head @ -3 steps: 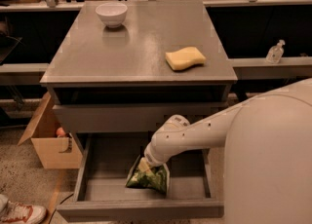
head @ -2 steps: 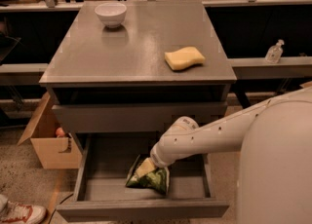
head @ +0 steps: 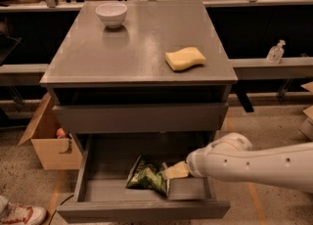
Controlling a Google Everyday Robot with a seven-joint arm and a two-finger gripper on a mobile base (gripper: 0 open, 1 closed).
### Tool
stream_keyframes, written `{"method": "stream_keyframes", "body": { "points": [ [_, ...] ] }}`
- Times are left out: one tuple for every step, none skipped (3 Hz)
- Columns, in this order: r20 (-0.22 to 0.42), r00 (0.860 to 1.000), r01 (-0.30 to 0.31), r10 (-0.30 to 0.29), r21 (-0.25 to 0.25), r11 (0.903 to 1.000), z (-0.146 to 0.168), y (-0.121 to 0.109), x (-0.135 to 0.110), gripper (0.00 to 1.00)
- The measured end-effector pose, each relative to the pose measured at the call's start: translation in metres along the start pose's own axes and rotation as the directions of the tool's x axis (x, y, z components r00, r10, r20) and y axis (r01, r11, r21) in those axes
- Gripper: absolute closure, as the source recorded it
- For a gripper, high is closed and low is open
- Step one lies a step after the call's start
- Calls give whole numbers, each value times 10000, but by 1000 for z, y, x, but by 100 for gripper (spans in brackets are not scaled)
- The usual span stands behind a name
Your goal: Place green jalapeno chip bag into middle drawer
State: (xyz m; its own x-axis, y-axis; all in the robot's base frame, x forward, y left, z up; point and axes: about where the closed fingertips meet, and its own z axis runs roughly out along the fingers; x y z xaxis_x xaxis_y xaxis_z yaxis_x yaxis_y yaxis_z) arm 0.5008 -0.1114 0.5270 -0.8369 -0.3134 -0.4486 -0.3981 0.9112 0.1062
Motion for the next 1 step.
{"method": "stream_keyframes", "body": {
  "points": [
    [573,9944,-901,883,292,9955,-27,-48,28,0]
  ]
}}
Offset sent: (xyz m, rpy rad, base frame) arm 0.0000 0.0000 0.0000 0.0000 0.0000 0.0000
